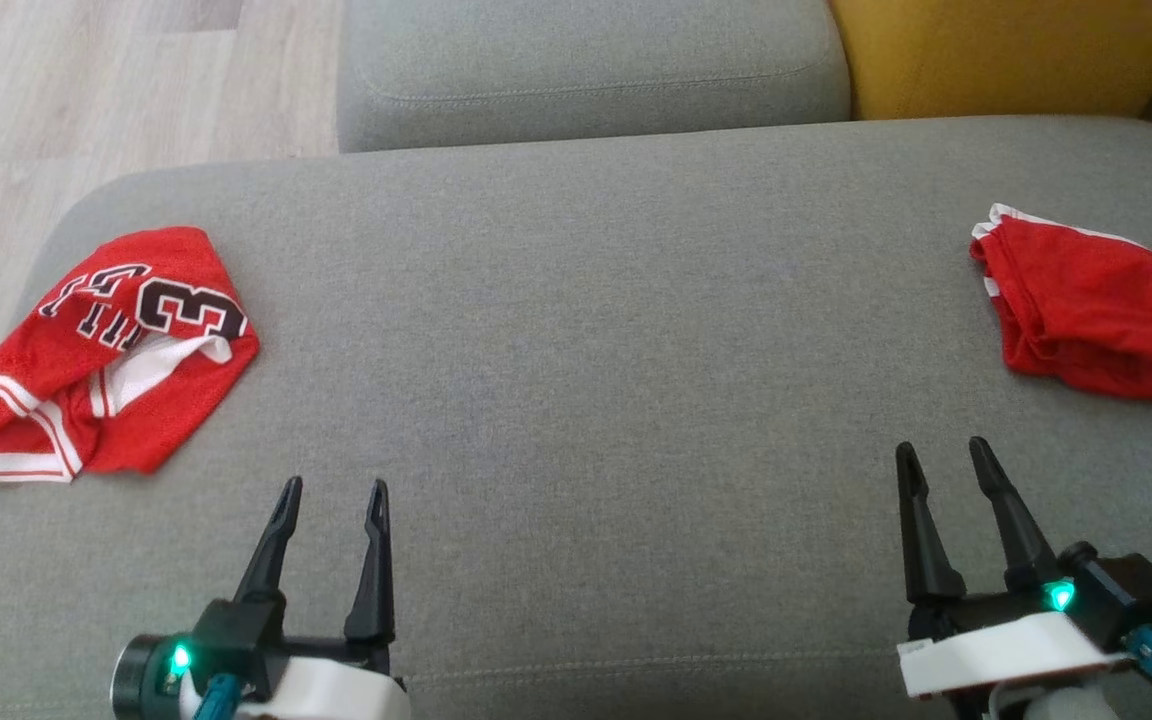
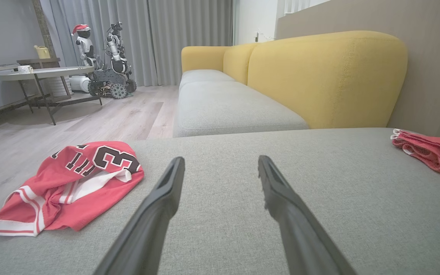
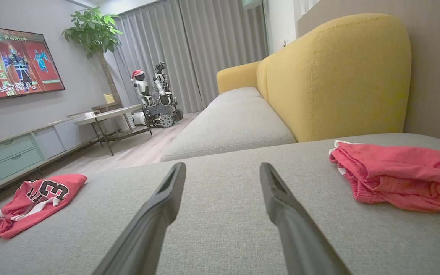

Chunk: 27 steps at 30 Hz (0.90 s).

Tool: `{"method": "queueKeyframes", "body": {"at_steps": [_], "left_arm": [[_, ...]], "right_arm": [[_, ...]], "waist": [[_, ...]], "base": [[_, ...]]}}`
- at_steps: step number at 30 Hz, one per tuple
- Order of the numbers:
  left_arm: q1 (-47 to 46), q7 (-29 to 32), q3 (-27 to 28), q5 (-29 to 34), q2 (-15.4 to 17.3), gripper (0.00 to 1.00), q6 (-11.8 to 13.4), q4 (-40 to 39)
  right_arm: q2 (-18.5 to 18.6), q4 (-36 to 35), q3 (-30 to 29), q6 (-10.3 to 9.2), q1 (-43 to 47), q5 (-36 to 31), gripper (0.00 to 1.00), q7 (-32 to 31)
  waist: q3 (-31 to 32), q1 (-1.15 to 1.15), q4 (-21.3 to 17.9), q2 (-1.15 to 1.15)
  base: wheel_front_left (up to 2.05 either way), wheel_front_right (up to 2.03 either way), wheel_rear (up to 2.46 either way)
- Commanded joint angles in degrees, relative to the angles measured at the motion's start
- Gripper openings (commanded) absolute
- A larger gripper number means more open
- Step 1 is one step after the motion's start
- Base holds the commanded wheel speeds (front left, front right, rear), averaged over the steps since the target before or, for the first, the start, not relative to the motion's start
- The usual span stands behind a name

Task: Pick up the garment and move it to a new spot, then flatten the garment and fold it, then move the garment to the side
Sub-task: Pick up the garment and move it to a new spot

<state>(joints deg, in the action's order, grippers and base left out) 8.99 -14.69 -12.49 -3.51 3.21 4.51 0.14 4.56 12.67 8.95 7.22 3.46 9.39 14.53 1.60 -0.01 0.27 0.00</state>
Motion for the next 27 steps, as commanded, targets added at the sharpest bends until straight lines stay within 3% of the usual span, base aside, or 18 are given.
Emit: {"method": "queueKeyframes", "body": {"at_steps": [1,19,27], "left_arm": [[-1.82,-0.31,1.76,0.33,-0.32,1.0,0.04,-1.7],[-2.3,-0.31,1.12,0.62,-0.33,1.0,0.04,-1.33],[-3.12,-0.31,0.99,-0.02,-0.33,1.0,0.78,-1.99]], "right_arm": [[0.2,-1.8,1.33,0.26,-1.48,0.11,1.0,0.47],[0.12,-2.62,1.32,0.26,-1.05,-0.29,1.0,0.47],[-0.1,-3.23,1.55,0.26,-0.73,0.07,1.0,0.47]], "waist": [[0.03,0.01,0.02,0.0],[-0.37,0.01,1.66,0.0],[-0.79,0.01,5.23,0.0]], "base": [[0.0,0.0,0.0],[0.0,0.0,0.0],[0.0,0.0,0.0]]}}
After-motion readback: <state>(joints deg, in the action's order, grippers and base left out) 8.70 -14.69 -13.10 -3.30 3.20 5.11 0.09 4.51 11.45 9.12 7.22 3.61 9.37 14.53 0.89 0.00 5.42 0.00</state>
